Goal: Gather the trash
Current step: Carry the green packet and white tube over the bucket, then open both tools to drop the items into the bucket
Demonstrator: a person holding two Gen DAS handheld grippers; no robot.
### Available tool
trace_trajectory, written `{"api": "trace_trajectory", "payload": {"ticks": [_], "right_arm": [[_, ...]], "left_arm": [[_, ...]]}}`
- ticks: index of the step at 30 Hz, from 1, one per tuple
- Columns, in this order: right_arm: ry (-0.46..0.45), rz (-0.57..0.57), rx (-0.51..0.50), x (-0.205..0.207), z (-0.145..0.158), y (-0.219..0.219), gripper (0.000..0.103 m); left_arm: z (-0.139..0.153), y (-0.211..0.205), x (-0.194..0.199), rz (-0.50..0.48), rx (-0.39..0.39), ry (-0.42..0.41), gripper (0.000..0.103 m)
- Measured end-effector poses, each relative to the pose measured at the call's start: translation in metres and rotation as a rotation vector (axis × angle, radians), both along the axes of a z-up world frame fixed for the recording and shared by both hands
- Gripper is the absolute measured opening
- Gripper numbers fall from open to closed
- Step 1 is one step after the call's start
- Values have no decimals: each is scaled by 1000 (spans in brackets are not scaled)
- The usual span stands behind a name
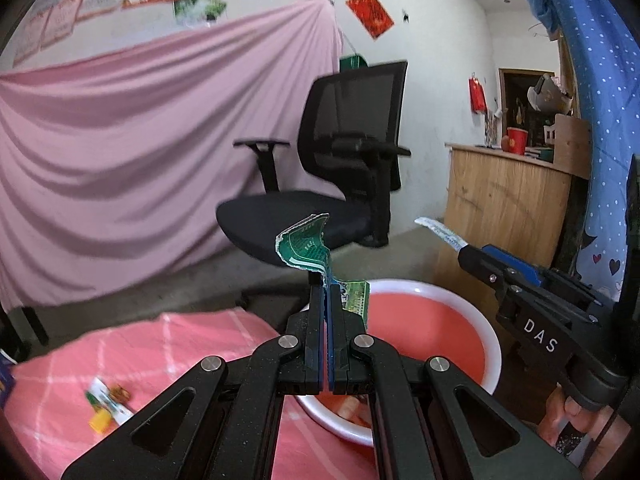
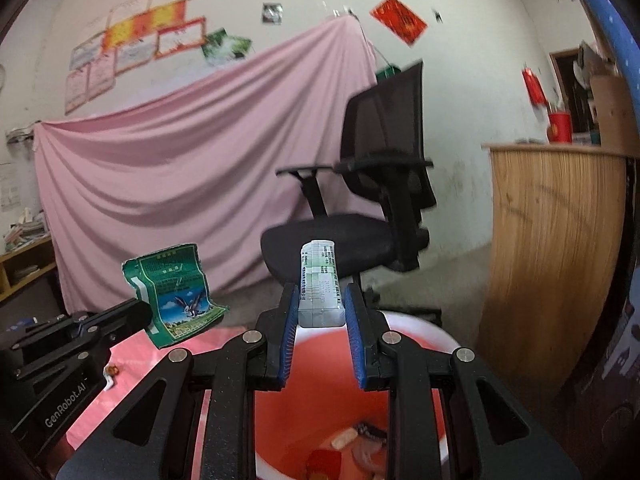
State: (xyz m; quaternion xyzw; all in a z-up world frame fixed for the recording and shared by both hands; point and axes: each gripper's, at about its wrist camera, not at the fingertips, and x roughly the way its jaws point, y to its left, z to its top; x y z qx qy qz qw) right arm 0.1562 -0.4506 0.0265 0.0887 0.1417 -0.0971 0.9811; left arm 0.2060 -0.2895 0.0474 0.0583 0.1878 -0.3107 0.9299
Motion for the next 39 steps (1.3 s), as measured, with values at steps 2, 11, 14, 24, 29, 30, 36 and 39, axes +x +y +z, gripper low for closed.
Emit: {"api": "trace_trajectory", "payload": {"ticks": [2, 11, 14, 24, 29, 30, 36, 39], "right_arm": [[35, -4, 19, 4, -4, -3, 21], [149, -11, 61, 12, -19, -11, 21], [160, -11, 76, 11, -21, -12, 22], [189, -17, 107, 16, -26, -17, 22], [201, -17, 112, 18, -27, -18, 22], [203, -17, 112, 19, -27, -18, 22], [208, -21, 115, 21, -28, -20, 25], [207, -22, 114, 21, -28, -20, 29]], "left_arm": [[-4, -4, 6, 0, 6, 42, 0], [-16, -15, 23, -16, 26, 176, 0], [-21, -15, 27, -20, 27, 217, 0], [-31, -15, 44, -35, 19, 334, 0], [-34, -13, 46, -35, 18, 358, 0], [-34, -13, 47, -35, 18, 361, 0], [-34, -8, 50, -28, 9, 375, 0], [-32, -4, 50, -19, 2, 374, 0]]}}
